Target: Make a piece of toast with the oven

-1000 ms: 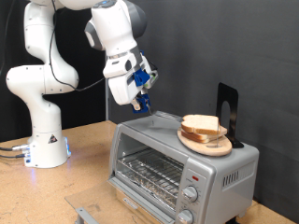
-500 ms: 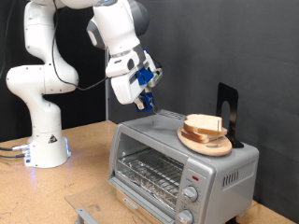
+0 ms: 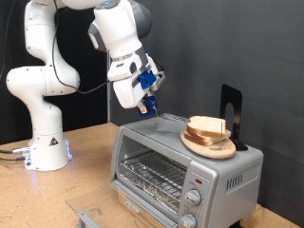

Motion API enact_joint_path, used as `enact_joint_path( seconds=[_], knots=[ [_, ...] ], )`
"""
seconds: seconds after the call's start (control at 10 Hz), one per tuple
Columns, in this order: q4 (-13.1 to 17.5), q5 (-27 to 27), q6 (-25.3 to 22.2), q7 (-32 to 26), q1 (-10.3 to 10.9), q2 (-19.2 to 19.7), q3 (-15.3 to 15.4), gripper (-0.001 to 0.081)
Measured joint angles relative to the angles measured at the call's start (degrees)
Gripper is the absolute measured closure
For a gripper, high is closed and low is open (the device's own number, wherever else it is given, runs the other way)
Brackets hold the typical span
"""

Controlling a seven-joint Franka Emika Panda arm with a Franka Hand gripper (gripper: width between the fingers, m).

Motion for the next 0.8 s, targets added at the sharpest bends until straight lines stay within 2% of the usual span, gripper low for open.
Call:
enact_joint_path(
  seconds=[0.5,0.8],
  knots=[
    [0.01,0.64,0.26,-0.95,-0.08,-0.69,-1.18,0.0337],
    [0.42,-0.17,2.86,1.13,-0.8,0.72,-1.06,0.0337]
  ],
)
